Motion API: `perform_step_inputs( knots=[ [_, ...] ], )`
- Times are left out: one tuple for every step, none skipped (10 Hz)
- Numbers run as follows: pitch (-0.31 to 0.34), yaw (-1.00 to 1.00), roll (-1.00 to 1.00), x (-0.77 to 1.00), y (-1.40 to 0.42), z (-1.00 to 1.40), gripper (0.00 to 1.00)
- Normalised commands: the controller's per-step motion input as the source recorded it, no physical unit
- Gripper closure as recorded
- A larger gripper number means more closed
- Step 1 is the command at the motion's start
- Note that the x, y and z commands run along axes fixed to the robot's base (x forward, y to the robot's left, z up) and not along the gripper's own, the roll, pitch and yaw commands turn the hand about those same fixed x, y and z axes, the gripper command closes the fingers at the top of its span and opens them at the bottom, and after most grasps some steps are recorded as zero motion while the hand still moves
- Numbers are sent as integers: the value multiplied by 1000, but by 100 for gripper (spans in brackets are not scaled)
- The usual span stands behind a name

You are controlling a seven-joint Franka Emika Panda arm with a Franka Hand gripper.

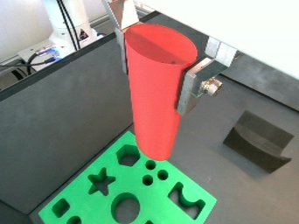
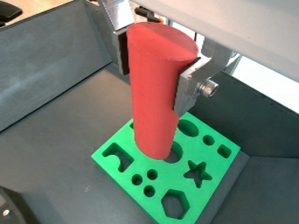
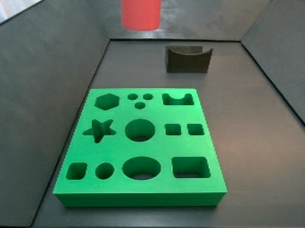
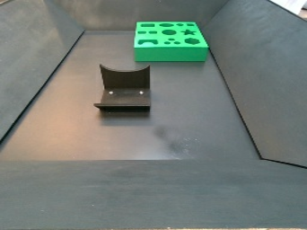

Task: Pick up the oval object. Move up. Move to above the board. Insert the oval object.
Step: Insert the oval object.

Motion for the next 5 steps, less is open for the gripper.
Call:
perform_step_inputs(
  knots=[
    [0,0,30,111,-329,-94,100],
    [0,0,34,97,-334,-94,100],
    [0,0,61,126,-369,-120,100],
    [0,0,41,126,-349,-160,100],
    [1,0,66,149,-377,-191,100]
  ],
)
